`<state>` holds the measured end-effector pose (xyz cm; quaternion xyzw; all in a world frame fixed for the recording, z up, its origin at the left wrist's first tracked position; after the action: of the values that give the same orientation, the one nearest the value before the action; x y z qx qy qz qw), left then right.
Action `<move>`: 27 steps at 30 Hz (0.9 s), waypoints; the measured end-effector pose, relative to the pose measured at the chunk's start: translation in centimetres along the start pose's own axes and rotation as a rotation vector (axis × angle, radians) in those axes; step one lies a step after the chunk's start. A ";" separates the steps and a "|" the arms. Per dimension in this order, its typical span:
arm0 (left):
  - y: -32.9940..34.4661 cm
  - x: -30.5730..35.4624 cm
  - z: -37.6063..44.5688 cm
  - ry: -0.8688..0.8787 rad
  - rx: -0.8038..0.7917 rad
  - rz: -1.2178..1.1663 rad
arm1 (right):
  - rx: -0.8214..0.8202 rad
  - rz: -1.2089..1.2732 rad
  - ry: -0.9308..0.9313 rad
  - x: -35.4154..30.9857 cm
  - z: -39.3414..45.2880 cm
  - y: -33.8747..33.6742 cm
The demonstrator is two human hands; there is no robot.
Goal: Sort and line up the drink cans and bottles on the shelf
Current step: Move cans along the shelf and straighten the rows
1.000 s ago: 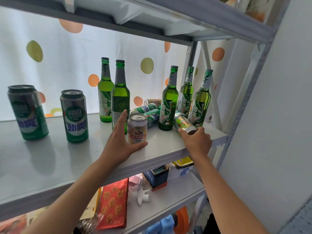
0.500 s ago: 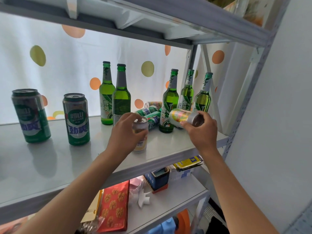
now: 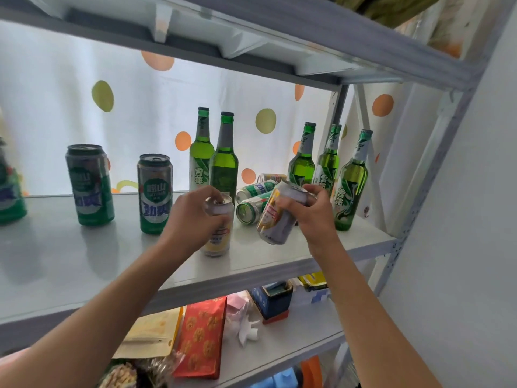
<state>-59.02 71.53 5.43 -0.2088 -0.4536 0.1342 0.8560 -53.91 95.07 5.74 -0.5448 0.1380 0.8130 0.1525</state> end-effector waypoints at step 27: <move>-4.4 -0.4 -2.0 0.157 0.036 0.394 | -0.552 -0.143 0.081 2.6 -0.2 9.4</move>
<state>-57.40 67.04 6.31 -0.2878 -0.3333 0.2903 0.8496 -58.46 86.63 3.78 -0.6061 -0.1214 0.7845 0.0494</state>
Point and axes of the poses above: each hand's wrist, its own z-axis towards the middle knuckle, its own y-axis out of the palm, x = y × z, the point moved 2 cm from there along z, towards the middle knuckle, and after that the axes turned 4 degrees about -x, right-handed, at the moved point
